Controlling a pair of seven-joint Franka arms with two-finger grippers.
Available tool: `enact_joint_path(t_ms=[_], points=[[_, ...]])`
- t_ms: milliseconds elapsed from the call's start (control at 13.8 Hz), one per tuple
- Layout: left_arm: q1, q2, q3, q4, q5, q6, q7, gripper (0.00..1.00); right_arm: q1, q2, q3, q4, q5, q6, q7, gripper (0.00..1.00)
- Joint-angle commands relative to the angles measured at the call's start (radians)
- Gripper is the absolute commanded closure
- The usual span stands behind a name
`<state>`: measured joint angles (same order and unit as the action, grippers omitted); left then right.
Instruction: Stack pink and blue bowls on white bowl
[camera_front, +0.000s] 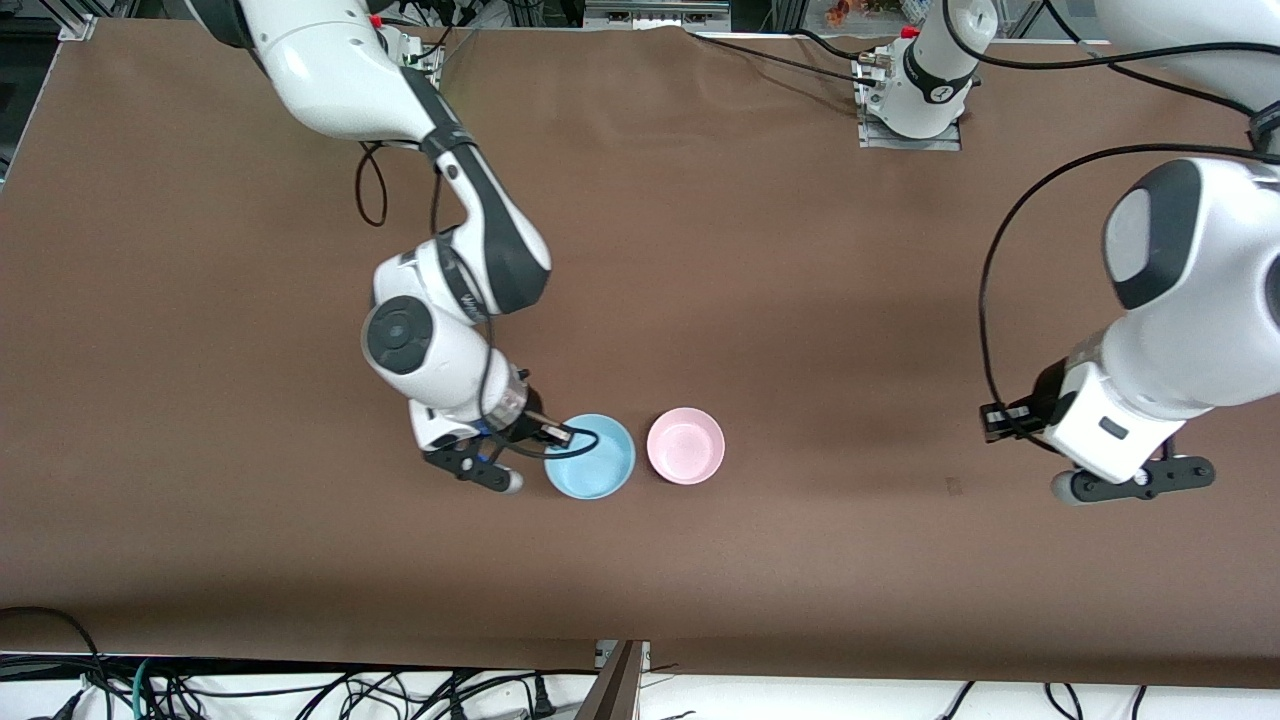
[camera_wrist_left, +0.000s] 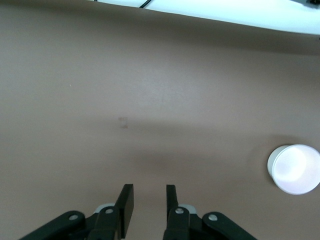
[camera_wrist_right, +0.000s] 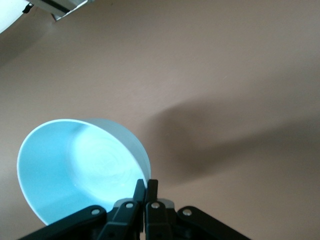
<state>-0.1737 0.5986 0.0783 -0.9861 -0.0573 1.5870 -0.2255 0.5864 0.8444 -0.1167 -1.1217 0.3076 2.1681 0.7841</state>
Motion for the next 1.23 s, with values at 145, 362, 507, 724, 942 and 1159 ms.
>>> enact_joint_path(t_ms=[145,362,507,724,942,1159], points=[[0.062,-0.048,-0.005,-0.057,-0.009,-0.021,0.185,0.66,0.096,0.076,-0.009,0.052,0.004,0.102,0.209,1.0],[0.085,-0.086,-0.005,-0.109,-0.012,-0.019,0.256,0.66,0.119,0.096,-0.008,0.071,0.005,0.128,0.283,1.0],[0.088,-0.1,-0.005,-0.126,-0.007,-0.018,0.265,0.65,0.136,0.107,-0.006,0.071,0.005,0.153,0.328,1.0],[0.089,-0.135,-0.005,-0.167,-0.006,-0.016,0.267,0.64,0.15,0.137,-0.006,0.072,0.005,0.193,0.372,1.0],[0.089,-0.181,-0.006,-0.232,-0.004,-0.009,0.276,0.62,0.156,0.146,-0.005,0.072,0.008,0.193,0.386,1.0],[0.091,-0.224,-0.006,-0.316,-0.006,0.031,0.356,0.58,0.156,0.148,-0.003,0.072,0.011,0.196,0.403,1.0]])
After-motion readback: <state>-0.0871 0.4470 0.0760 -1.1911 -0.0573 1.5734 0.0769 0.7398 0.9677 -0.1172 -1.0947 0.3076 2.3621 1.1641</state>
